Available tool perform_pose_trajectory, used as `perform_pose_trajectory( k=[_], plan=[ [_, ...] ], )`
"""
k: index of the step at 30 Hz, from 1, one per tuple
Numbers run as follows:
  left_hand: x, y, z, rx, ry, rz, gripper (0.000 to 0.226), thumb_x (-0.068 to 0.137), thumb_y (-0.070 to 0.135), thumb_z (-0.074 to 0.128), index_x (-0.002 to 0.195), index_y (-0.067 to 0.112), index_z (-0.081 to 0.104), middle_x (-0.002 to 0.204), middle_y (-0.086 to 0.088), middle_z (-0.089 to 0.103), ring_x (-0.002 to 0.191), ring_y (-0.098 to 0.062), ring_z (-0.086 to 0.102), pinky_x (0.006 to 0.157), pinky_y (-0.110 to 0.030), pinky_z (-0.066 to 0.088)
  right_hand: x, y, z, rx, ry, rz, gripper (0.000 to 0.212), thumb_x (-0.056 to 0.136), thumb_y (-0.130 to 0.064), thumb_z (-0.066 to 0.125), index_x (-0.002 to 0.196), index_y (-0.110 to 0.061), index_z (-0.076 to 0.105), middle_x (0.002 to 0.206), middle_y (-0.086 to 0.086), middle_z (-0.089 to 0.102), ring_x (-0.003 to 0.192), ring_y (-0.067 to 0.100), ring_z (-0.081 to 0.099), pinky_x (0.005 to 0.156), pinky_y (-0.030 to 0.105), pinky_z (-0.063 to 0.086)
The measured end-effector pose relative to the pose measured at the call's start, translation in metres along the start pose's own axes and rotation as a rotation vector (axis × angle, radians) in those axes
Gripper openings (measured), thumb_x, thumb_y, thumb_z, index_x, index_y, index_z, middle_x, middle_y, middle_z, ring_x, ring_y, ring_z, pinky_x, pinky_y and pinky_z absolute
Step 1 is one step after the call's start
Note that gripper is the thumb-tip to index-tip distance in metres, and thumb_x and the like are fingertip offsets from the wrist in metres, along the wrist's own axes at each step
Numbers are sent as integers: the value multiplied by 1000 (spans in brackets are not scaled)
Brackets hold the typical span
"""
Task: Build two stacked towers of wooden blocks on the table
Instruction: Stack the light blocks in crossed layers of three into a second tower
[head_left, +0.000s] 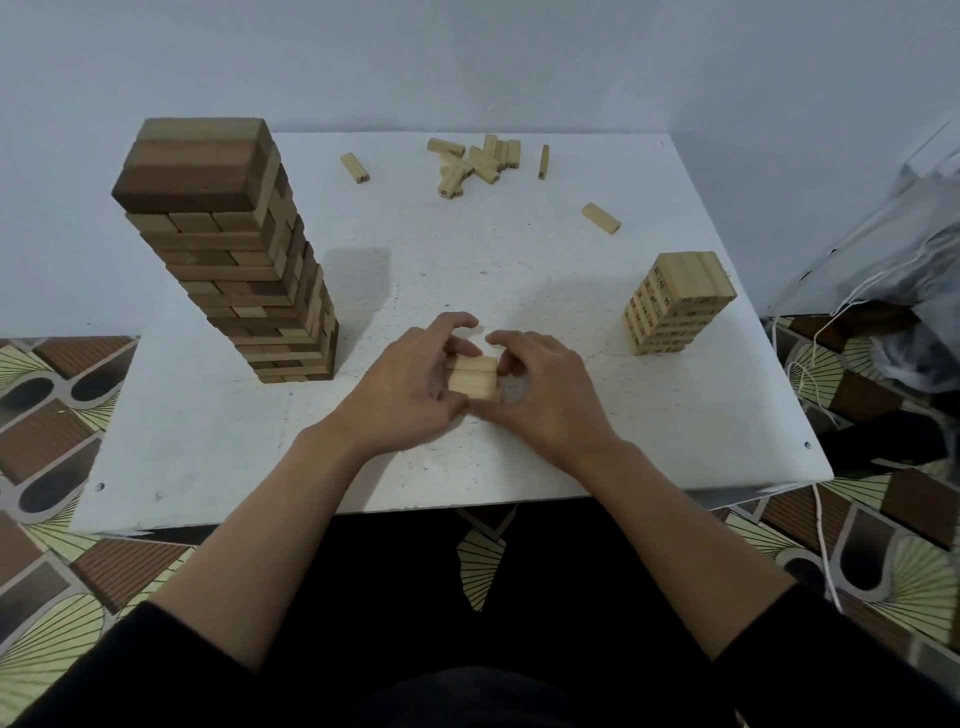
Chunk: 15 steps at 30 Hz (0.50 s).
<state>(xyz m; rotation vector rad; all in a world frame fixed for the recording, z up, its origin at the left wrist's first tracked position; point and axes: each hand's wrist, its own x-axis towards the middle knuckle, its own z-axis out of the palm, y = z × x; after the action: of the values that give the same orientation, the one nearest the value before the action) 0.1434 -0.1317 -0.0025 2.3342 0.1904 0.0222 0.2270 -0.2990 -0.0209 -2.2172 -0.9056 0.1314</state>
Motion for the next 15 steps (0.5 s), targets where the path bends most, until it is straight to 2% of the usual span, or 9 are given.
perform_pose_trajectory(
  k=[4,6,9,11,13,15],
  plan=[
    [3,-4,-7,-27,-45,27,68,85,2,65,142,31,42,127,10,63,122,-10,53,92,-23,47,-4,-3,8,-23,61,40,73,71,-54,83,131,-17,60,93,-9,57,92,14,53,87,41,49],
    [-1,-8,-7,-38,-7,47,66,88,3,64,144,30,43,133,10,61,124,-9,53,98,-25,46,-6,-3,8,-17,49,53,79,70,-62,80,133,-19,58,98,-10,56,96,13,51,90,39,47],
    [-13,-17,-1,-8,128,72,58,96,14,65,149,19,44,144,7,55,133,-11,48,111,-35,41,-13,2,4,-39,49,61,78,77,-67,70,136,-19,56,116,-6,53,112,12,44,99,35,42],
    [-25,-23,7,67,181,81,58,100,26,61,153,12,40,152,1,47,140,-13,40,117,-35,34,-21,6,1,-100,68,54,70,89,-62,60,140,-14,53,132,-1,51,125,14,40,109,38,39],
    [-34,-28,14,188,148,72,66,104,42,52,157,10,31,160,-4,35,148,-15,27,123,-33,23,-27,8,-3,-185,-17,41,75,97,-63,46,150,-10,41,150,3,41,143,16,29,122,41,25],
    [-36,-33,22,374,103,84,74,106,55,36,158,5,23,167,-11,18,156,-19,8,127,-34,10,-30,8,-4,-294,-189,34,88,97,-70,28,160,-10,16,167,3,16,154,12,2,127,37,-2]
  ],
)
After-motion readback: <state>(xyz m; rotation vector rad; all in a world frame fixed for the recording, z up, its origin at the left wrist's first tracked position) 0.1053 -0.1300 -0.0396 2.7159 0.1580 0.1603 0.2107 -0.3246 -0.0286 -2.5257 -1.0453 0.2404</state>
